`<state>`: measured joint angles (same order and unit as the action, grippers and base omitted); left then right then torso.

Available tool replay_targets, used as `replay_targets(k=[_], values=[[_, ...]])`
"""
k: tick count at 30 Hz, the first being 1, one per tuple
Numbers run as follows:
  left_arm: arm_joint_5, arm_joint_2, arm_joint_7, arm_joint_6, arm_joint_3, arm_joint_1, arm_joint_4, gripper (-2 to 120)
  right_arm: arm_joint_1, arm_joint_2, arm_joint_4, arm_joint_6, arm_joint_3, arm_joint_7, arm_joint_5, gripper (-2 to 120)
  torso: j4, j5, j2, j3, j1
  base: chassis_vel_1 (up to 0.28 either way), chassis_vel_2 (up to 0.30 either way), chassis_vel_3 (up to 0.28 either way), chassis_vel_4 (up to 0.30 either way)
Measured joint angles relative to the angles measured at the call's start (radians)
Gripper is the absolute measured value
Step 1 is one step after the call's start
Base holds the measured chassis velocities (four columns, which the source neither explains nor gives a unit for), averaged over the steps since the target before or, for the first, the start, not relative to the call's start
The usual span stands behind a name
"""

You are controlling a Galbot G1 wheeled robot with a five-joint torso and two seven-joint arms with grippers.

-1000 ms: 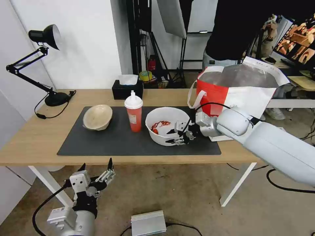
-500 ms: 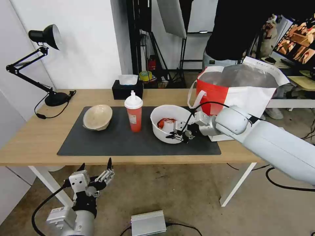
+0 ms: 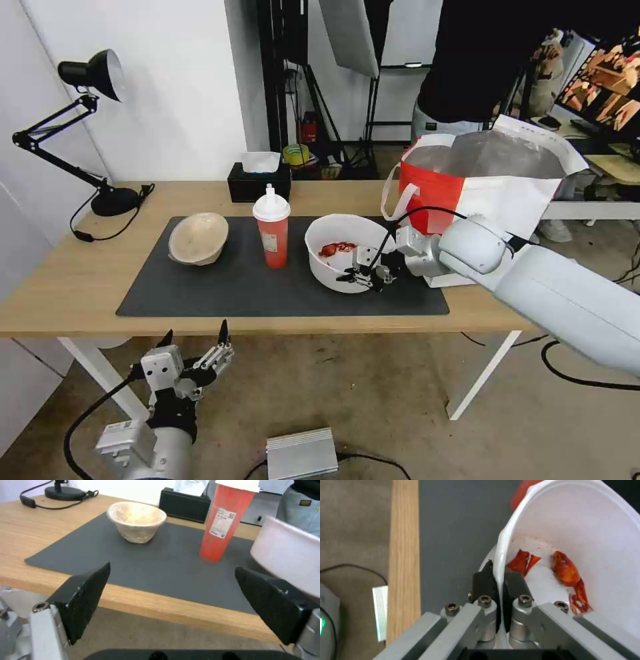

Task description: Pick up the trash from the table and place it into the takeout bag.

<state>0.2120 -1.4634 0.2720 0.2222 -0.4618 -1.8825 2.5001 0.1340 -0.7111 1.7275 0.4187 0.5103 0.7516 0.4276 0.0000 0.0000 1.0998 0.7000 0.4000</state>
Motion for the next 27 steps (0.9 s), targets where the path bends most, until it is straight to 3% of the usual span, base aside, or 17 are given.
replay_targets(k=[27], values=[[-0.006,-0.005,0.001,-0.002,0.003,-0.019,0.000,100,0.064,0.154,0.245,-0.003,-0.133,-0.009,0.123,0,-0.0001,0.0000,0.000,0.000,0.000,0.000,0.000,0.000,0.000]])
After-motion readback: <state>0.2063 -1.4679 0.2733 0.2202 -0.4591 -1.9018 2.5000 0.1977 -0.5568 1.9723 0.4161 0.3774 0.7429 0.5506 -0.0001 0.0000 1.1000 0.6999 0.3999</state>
